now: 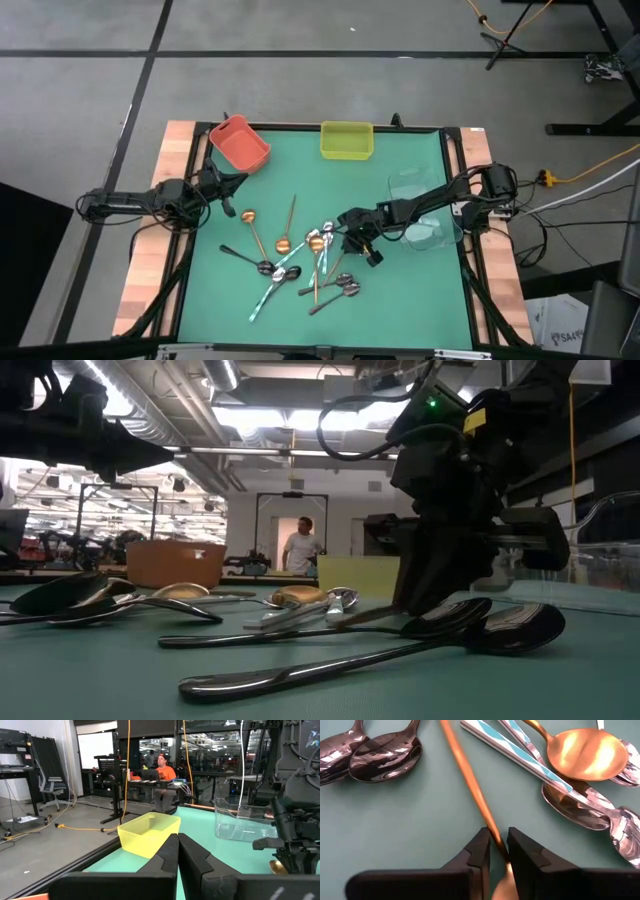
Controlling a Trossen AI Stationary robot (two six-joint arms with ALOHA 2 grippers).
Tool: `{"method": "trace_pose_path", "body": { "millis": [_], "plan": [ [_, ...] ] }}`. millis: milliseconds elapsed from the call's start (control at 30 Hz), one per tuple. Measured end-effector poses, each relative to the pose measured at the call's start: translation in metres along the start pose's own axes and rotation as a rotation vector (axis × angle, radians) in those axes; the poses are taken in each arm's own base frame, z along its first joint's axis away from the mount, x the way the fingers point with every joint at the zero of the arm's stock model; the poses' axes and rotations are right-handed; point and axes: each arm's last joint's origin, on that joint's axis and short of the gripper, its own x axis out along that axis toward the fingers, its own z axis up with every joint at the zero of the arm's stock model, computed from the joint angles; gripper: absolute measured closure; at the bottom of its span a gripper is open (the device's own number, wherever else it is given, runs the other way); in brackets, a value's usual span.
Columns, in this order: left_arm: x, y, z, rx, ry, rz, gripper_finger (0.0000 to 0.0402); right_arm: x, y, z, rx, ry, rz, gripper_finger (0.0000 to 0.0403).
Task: Sort silverware by color (type)
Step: Put the gold spoon into the yellow bin
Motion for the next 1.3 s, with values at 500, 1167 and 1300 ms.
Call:
{"method": "trace_pose_path", "body": {
  "millis": [500,1167,1300],
  "plan": [
    [0.0,0.0,0.0,0.0,0.0,0.0,0.0401,0.0,0.0,0.001,0.0,-0.012,0.012,0.04],
    [0.0,0.0,0.0,0.0,0.0,0.0,0.0401,-0.013,-0.004,0.016,-0.013,-0.053,-0.022,0.0402],
    [0.0,0.0,0.0,0.0,0.0,0.0,0.0401,-0.02,-0.009,0.028,-0.02,-0.079,-0.034,0.0402]
  ]
}}
